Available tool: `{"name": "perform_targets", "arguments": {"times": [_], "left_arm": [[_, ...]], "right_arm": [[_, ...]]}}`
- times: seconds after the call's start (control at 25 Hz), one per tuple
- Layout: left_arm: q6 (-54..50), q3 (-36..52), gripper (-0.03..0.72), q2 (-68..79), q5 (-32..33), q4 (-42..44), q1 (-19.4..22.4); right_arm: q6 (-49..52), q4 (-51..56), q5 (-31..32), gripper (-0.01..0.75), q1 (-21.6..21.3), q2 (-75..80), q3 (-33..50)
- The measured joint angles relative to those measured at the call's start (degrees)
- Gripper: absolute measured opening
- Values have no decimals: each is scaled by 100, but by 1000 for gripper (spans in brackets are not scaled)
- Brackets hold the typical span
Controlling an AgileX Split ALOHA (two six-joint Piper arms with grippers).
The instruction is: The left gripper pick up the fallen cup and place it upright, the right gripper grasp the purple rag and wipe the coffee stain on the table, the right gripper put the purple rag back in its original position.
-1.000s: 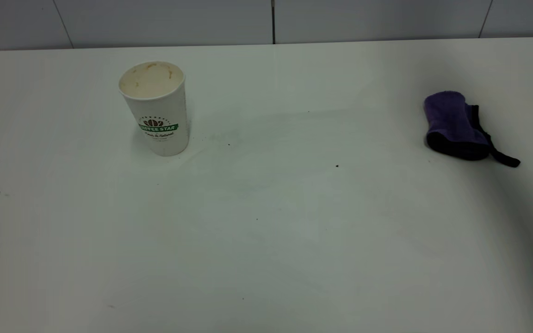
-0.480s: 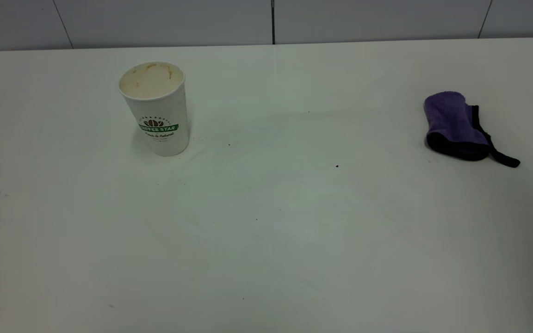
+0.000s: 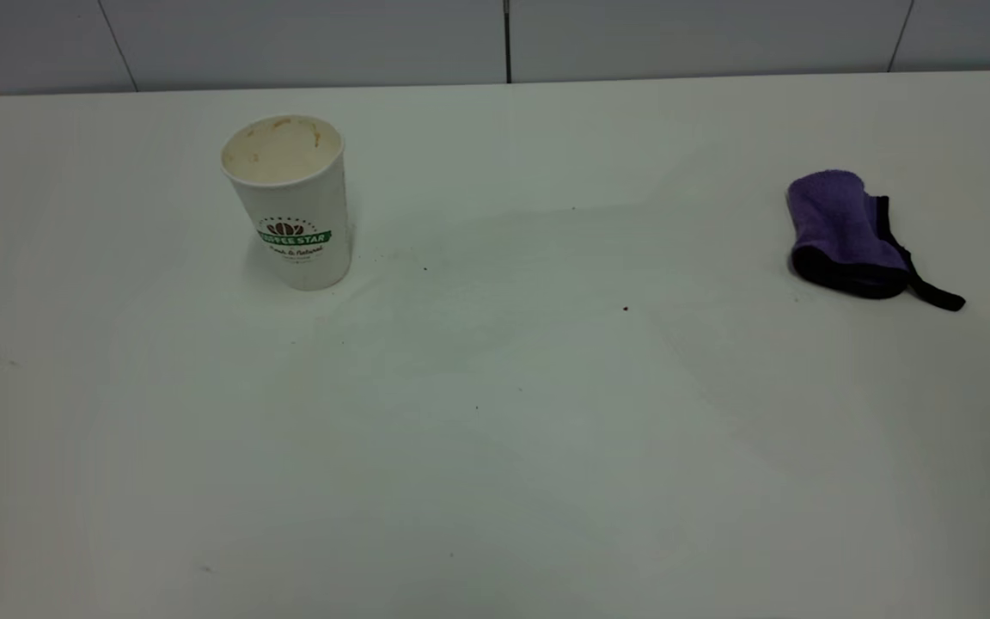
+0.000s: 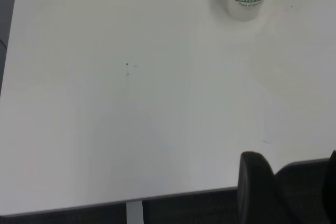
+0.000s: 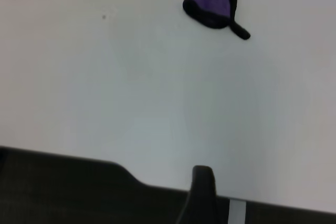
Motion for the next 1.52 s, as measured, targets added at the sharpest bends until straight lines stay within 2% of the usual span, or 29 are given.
{"name": "perform_targets", "arguments": {"times": [0.24,0.48,0.96,1.2,1.36,1.52], "left_arm": [[0,0,337,0,0,0,0],[0,0,337,0,0,0,0],[0,0,337,0,0,0,0],[0,0,337,0,0,0,0],[-10,0,337,0,0,0,0],[-10,0,337,0,0,0,0]], "right_arm": [[-198,-76,10,695,0,-1084,207],[-214,-115,80,651,0,-1218,264],[-214,-117,80,386,-28,-1225,264],[-178,-104,84,260,-675,-1339,264],[-19,-44,86,209,-718,-1339,264],[-75,-44,91,204,-718,-1339,264]]}}
